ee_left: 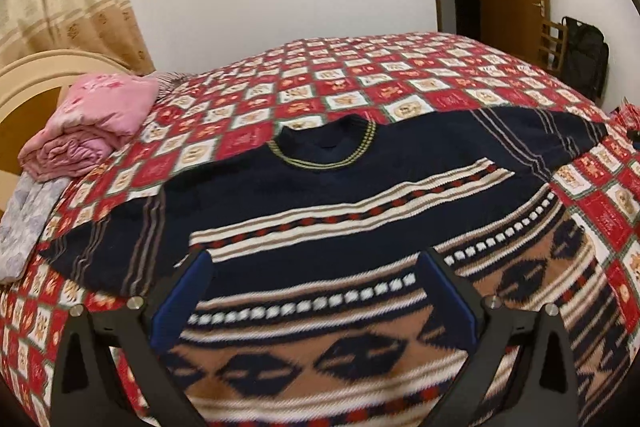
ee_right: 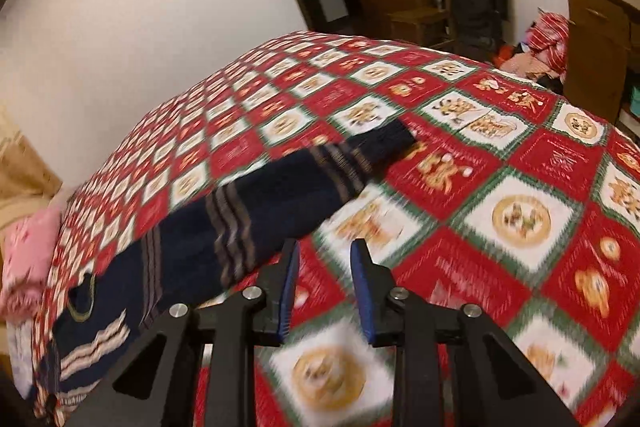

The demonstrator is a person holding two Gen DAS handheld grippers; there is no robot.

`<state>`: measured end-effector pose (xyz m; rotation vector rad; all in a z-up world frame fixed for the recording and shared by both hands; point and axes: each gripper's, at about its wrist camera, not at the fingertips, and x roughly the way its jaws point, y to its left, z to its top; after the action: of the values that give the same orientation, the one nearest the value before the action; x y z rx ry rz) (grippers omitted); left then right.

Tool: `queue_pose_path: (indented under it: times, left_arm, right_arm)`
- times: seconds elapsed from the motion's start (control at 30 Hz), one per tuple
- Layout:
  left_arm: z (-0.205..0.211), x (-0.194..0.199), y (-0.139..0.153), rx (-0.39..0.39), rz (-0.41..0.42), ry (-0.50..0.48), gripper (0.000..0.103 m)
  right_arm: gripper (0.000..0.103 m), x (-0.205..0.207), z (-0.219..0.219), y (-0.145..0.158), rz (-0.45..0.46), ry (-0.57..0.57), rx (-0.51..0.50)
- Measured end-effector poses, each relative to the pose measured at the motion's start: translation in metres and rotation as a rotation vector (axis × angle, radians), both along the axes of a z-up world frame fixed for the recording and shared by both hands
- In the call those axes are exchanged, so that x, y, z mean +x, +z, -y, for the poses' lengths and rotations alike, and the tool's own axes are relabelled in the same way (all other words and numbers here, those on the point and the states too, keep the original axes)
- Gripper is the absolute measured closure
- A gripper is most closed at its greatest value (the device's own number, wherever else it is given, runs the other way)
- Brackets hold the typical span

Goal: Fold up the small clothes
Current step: 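Move the right tool to the sweater's sleeve cuff and grasp it, then carry the sleeve with the right tool across the sweater body toward the collar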

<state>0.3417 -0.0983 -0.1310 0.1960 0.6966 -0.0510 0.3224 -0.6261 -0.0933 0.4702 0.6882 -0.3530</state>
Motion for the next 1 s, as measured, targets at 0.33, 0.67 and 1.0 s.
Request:
queue_pose_path:
  times: [0.33,0.67,1.0]
  left_arm:
    - [0.013,0.043,-0.023,-0.001,-0.022,0.036,0.000]
    - [0.020,0.070,-0.036,0.019,-0.039,0.058,0.000]
    - [0.026,0.073,-0.043,0.007,-0.057,0.050,0.000]
  right_arm:
    - [0.077,0.044,0.081,-0.034,0.026,-0.087,0.193]
    - [0.067,0.081,0.109,-0.063,0.021,-0.103,0.270]
    - [0.096,0.098,0.072,-0.046,-0.031,-0.025,0.028]
